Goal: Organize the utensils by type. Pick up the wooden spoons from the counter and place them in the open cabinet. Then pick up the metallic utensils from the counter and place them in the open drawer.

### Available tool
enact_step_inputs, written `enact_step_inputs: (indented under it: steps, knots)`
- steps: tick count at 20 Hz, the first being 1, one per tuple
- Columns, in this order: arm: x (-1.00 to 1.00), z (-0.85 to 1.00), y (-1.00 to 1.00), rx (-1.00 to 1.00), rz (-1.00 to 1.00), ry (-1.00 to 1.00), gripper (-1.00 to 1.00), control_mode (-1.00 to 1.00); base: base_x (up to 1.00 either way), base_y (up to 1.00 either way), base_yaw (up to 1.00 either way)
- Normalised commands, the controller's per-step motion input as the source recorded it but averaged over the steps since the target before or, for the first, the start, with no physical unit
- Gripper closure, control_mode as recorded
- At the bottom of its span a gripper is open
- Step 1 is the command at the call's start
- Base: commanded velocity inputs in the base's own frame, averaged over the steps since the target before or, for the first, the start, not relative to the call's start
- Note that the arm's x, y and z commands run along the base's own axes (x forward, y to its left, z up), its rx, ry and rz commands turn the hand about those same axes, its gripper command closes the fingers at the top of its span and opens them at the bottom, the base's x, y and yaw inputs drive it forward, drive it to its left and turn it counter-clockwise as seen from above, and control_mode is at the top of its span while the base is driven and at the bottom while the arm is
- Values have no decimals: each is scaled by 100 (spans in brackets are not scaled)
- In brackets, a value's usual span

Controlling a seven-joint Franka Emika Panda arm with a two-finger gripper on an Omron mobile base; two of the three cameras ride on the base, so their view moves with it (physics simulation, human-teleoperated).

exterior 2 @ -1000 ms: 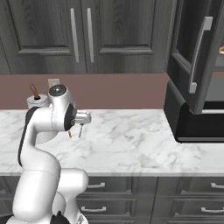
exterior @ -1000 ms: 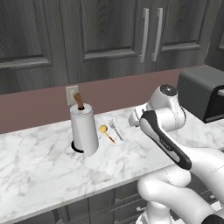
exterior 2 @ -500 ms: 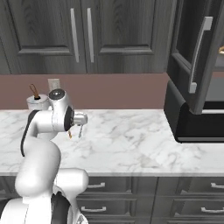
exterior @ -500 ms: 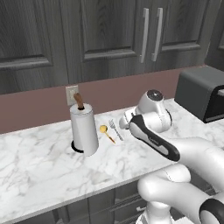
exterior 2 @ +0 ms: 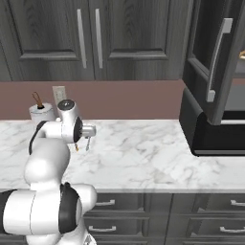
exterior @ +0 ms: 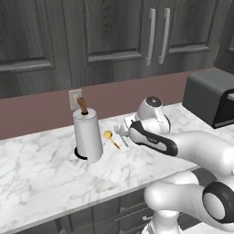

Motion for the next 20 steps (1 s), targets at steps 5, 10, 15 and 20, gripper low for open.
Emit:
enact_step_inputs:
  steps: [5,10,15,20]
  knots:
    - [30,-22,5,0,4,1,-100,-100,0,0,0]
    - [34,-28,0,0,3,2,-100,-100,0,0,0]
    - [34,-19,1,0,3,0,-100,-100,0,0,0]
    - [35,-23,3,0,2,3,-100,-100,0,0,0]
